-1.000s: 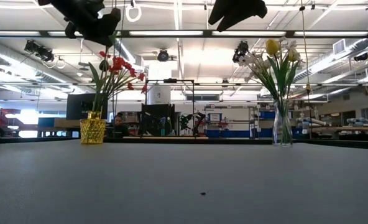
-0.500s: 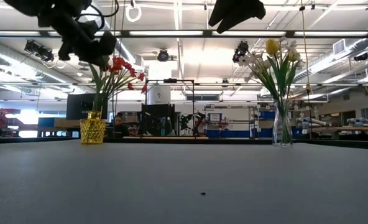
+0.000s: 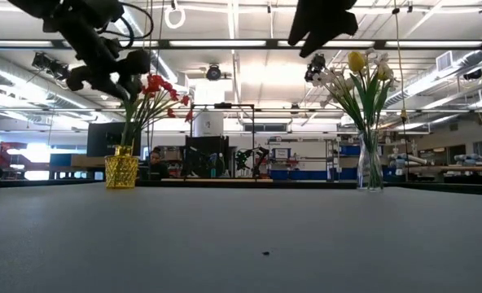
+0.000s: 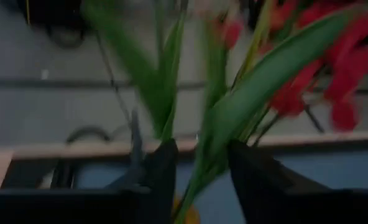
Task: Sort flowers into vase by color
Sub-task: Put the black tulip into the yellow vase, then put the red flowers into the yellow vase
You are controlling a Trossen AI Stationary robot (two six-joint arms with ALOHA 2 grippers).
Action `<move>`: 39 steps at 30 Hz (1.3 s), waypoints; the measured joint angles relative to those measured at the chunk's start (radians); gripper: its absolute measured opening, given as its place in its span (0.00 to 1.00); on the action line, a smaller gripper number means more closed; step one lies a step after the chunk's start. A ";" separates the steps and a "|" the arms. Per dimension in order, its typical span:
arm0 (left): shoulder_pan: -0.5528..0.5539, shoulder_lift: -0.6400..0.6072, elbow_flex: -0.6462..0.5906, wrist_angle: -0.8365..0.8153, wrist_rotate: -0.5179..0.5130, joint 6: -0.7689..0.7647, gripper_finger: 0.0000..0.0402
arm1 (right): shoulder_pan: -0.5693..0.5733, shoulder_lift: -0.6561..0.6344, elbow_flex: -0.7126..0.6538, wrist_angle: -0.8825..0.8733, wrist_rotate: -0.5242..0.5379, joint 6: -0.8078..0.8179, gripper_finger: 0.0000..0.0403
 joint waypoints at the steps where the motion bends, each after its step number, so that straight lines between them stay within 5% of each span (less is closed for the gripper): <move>1: 0.000 0.000 0.013 -0.056 0.014 -0.026 0.41 | -0.010 -0.002 0.000 -0.010 -0.024 0.016 0.57; 7: -0.015 0.000 0.112 -0.349 0.109 -0.122 0.58 | -0.088 -0.001 0.000 -0.095 -0.282 0.055 0.60; 15: -0.155 0.000 0.273 -0.584 0.215 -0.254 0.56 | -0.124 -0.001 0.000 -0.133 -0.409 -0.082 0.58; 26: -0.697 0.012 0.318 -0.640 0.267 -0.664 0.46 | -0.111 0.007 0.000 0.033 -0.394 -0.051 0.58; 33: -1.082 0.078 0.317 -0.636 0.168 -0.969 0.43 | -0.079 0.014 0.000 0.115 -0.304 0.046 0.58; 39: -1.265 0.117 0.317 -0.640 0.121 -1.029 0.43 | -0.025 0.067 -0.013 0.354 -0.321 0.114 0.57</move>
